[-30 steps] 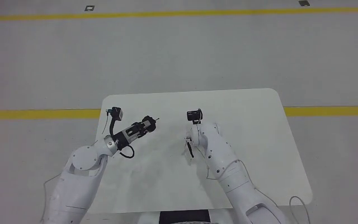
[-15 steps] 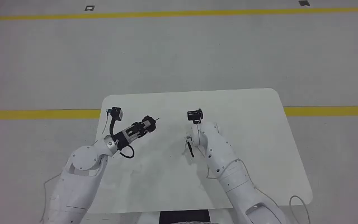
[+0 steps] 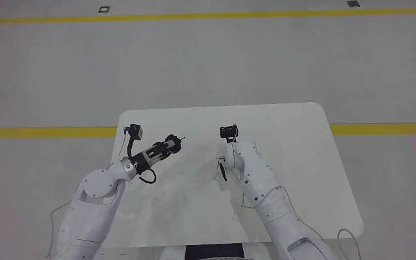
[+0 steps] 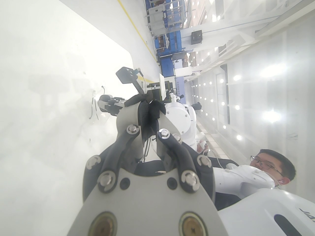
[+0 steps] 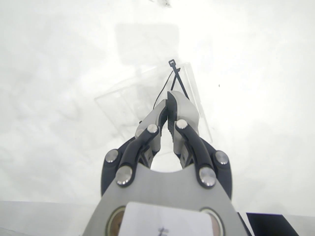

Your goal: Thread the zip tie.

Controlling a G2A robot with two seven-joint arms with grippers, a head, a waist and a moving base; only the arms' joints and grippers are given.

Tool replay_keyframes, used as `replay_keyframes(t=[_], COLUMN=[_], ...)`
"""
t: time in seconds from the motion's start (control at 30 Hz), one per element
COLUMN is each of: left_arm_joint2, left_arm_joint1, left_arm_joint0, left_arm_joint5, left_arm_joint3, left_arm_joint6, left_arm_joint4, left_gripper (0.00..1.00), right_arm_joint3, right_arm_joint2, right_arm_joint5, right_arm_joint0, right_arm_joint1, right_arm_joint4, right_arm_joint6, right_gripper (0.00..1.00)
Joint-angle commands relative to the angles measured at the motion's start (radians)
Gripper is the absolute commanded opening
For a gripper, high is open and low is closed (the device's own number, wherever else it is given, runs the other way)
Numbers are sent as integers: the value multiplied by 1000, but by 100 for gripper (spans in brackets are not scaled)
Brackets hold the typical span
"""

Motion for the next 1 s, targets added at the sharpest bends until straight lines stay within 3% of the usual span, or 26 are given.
replay_keyframes(t=[0.0,0.03,0.1,0.2,0.97], left_arm_joint2=[0,0,0,0,0], left_arm_joint1=[0,0,0,0,0], left_arm_joint0=[0,0,0,0,0], left_arm_joint5=[0,0,0,0,0], left_arm_joint3=[0,0,0,0,0], left_arm_joint6=[0,0,0,0,0], left_arm_joint4=[0,0,0,0,0], left_gripper=[0,0,0,0,0], right_arm_joint3=[1,5,13,20,19], right_arm_joint2=[-2,-4,-7,-10,-37], right_arm_joint5=[0,0,0,0,0], right_arm_joint0=[-3,-3,0,4,22], right_arm_joint1=[2,3,3,3,16], right_arm_joint4=[0,0,0,0,0], right_arm_joint6=[-1,-1,-3,-6,6], right_gripper=[0,5,29,36,20])
